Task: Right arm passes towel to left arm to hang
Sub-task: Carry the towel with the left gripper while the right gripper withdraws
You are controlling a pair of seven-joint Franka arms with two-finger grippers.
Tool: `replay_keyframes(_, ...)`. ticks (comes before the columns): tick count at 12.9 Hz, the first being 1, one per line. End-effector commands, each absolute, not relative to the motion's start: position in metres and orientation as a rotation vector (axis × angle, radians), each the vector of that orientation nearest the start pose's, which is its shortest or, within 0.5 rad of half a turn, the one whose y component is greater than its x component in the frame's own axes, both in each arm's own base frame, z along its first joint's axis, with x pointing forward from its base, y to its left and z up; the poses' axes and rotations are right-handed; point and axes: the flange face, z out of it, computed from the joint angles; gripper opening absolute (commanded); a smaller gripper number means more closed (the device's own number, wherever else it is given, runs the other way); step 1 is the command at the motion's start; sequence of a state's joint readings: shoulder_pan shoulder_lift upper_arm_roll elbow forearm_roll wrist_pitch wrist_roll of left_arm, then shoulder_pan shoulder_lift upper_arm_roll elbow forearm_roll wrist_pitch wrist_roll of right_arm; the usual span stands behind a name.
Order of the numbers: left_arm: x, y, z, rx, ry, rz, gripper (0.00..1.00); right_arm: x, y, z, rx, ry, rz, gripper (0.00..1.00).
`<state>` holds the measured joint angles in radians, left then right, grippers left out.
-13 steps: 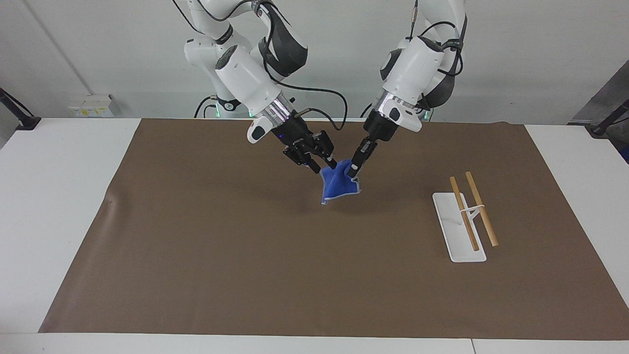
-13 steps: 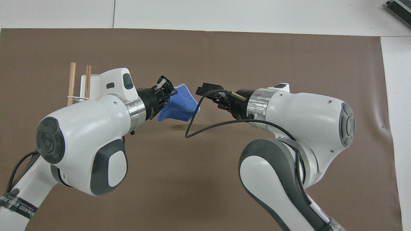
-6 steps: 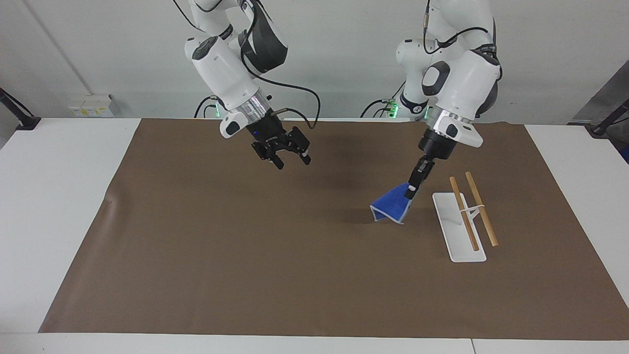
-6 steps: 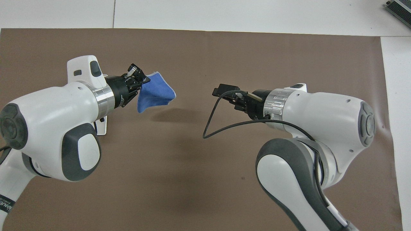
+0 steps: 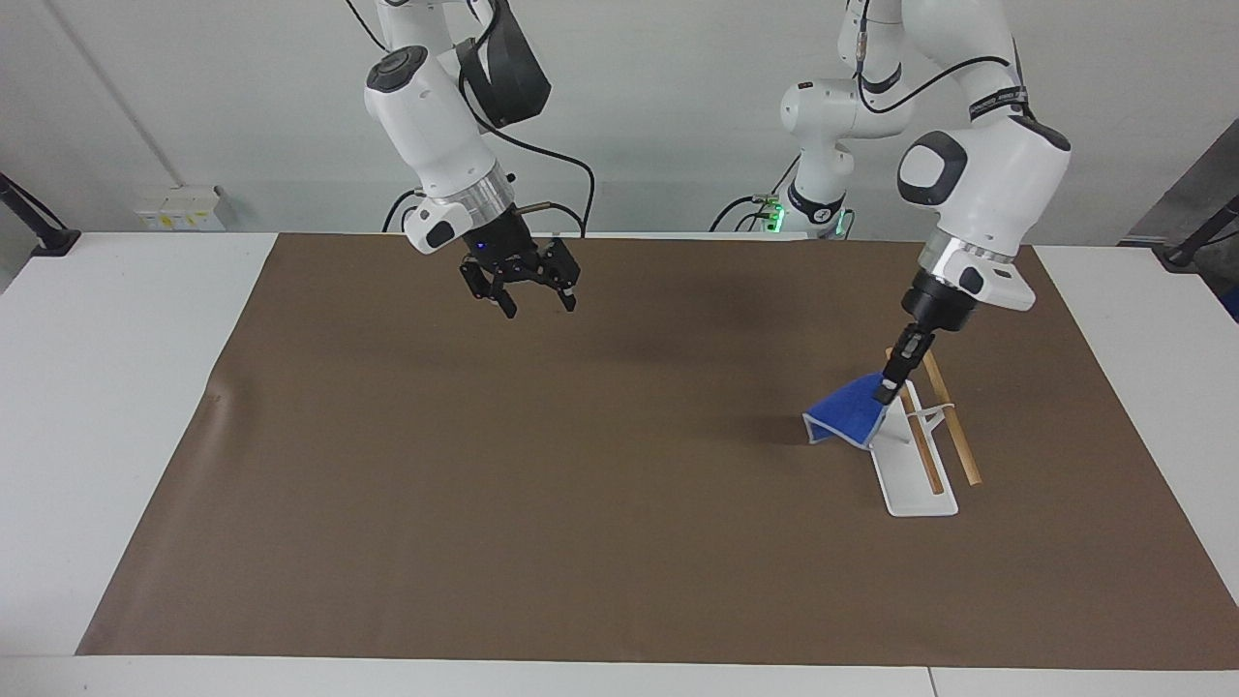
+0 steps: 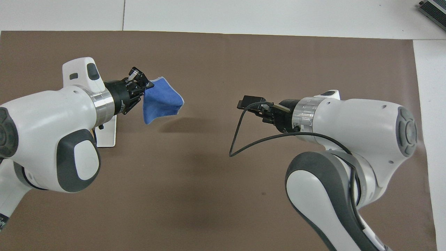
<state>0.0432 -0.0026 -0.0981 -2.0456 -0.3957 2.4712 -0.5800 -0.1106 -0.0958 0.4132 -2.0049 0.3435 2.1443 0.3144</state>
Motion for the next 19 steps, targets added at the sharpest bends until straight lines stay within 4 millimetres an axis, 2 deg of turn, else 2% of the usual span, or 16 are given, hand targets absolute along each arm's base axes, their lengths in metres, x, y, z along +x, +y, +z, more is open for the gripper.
replay_keyframes(1,0.584,-0.008,0.49,-3.269,-1.281,-0.564,0.0,0.521,0.169,0.528,-2.868,0.158,-0.239,1.0)
replay_keyframes(3,0.586,0.005,0.491,-3.257,-1.275,-0.603,0.0,0.527,0.16,0.535,-2.902,0.134,-0.245,1.0)
replay_keyframes(5,0.586,0.041,0.492,-3.234,-1.244,-0.653,0.0,0.525,0.153,0.542,-2.937,0.114,-0.249,1.0)
replay_keyframes(6,0.585,0.049,0.493,-3.233,-1.22,-0.668,0.0,0.522,0.139,0.551,-2.97,0.107,-0.258,1.0)
replay_keyframes(7,0.583,0.067,0.493,-3.211,-1.246,-0.68,0.0,0.522,0.131,0.554,-2.986,0.09,-0.258,1.0)
replay_keyframes(8,0.582,0.077,0.493,-3.204,-1.226,-0.699,0.0,0.525,0.112,0.555,-3.002,0.11,-0.263,1.0)
replay_keyframes(9,0.582,0.081,0.493,-3.208,-1.196,-0.71,0.0,0.526,0.094,0.556,-3.026,0.124,-0.25,1.0)
replay_keyframes(10,0.582,0.081,0.492,-3.21,-1.174,-0.716,0.0,0.527,0.083,0.566,-3.054,0.094,-0.24,1.0)
replay_keyframes(11,0.581,0.081,0.489,-3.209,-1.174,-0.708,0.0,0.532,0.062,0.578,-3.099,0.1,-0.229,1.0)
replay_keyframes(13,0.579,0.08,0.483,-3.211,-1.18,-0.684,0.0,0.538,0.033,0.598,-3.165,0.073,-0.219,1.0)
replay_keyframes(14,0.576,0.077,0.473,-3.215,-1.176,-0.648,0.0,0.539,0.022,0.606,-3.185,0.091,-0.198,1.0)
replay_keyframes(16,0.569,0.078,0.465,-3.211,-1.182,-0.62,0.0,0.541,0.013,0.623,-3.199,0.121,-0.106,1.0)
replay_keyframes(19,0.559,0.078,0.447,-3.208,-1.19,-0.555,0.0,0.55,-0.009,0.636,-3.21,0.188,-0.051,1.0)
